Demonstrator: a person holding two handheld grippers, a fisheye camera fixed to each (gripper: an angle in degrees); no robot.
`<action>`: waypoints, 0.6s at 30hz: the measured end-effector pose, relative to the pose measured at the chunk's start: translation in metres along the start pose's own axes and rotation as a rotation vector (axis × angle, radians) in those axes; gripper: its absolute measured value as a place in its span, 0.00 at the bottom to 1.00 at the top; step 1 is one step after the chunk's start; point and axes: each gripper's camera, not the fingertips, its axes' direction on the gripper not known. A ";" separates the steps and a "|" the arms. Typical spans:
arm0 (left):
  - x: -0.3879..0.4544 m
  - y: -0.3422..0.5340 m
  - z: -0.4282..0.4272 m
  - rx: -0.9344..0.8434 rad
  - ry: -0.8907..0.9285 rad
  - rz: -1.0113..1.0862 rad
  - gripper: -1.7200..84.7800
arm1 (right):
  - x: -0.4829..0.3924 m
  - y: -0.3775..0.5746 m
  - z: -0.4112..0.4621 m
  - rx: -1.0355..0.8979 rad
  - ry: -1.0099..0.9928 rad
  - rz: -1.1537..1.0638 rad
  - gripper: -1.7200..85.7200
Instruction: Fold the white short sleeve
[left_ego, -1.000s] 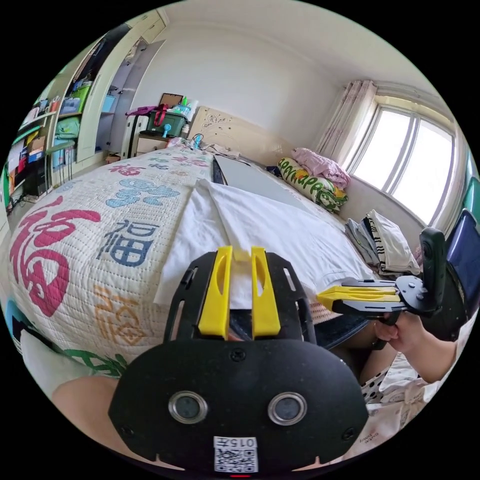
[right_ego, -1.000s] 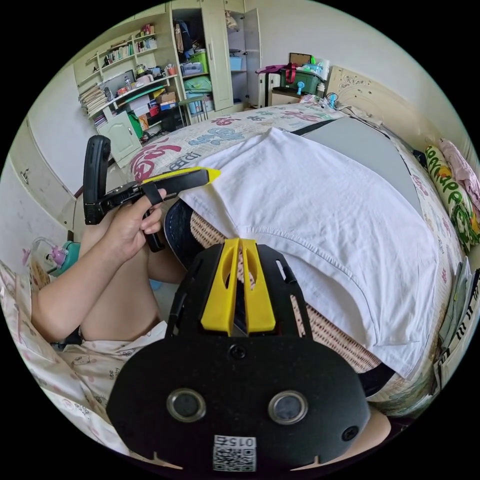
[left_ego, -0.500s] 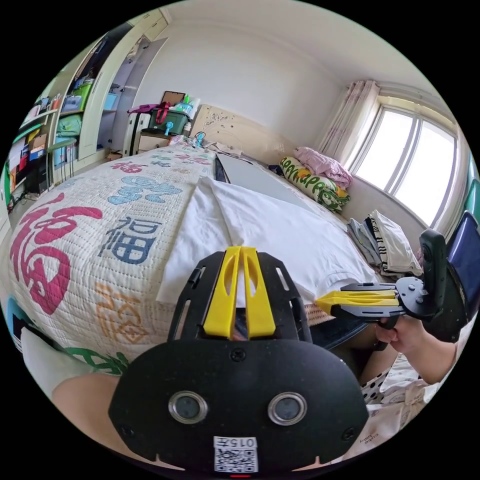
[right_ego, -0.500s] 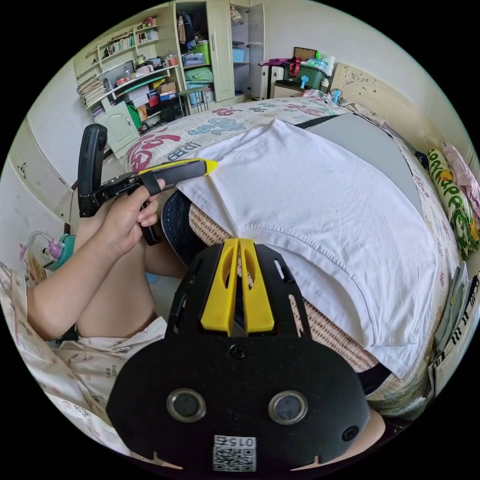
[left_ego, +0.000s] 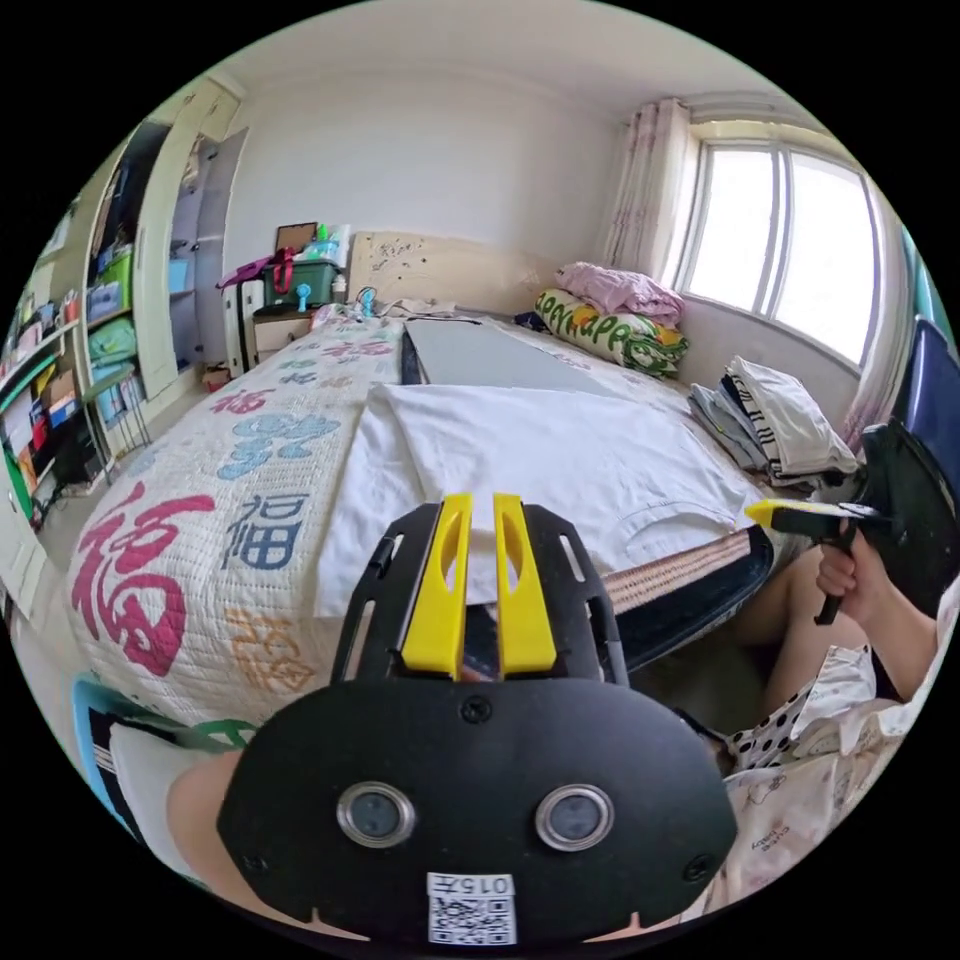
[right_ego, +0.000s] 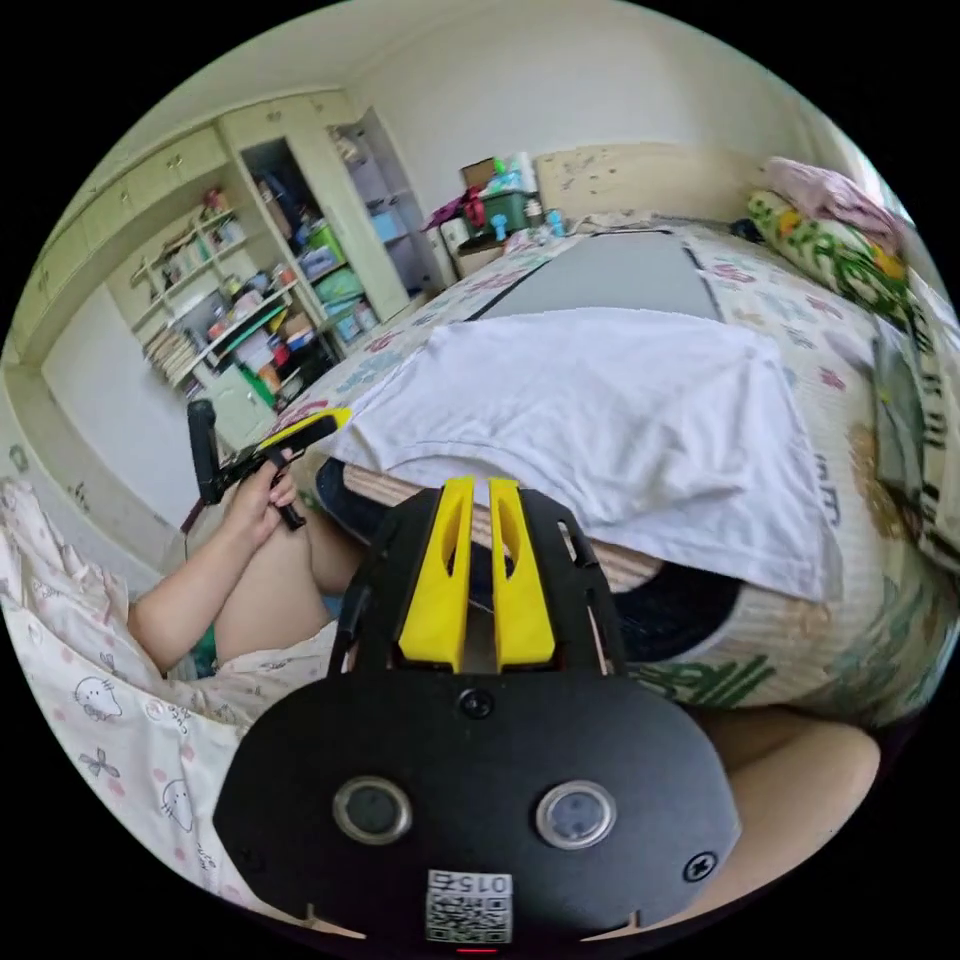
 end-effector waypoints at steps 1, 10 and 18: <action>0.008 -0.008 0.005 0.000 0.029 0.033 0.07 | 0.016 -0.021 -0.023 0.062 0.037 0.083 0.06; 0.085 -0.128 0.113 -0.019 0.326 0.175 0.08 | 0.104 -0.139 -0.094 0.358 0.299 0.641 0.08; 0.173 -0.183 0.232 -0.115 0.449 0.293 0.08 | -0.009 -0.294 0.038 0.196 0.259 0.521 0.02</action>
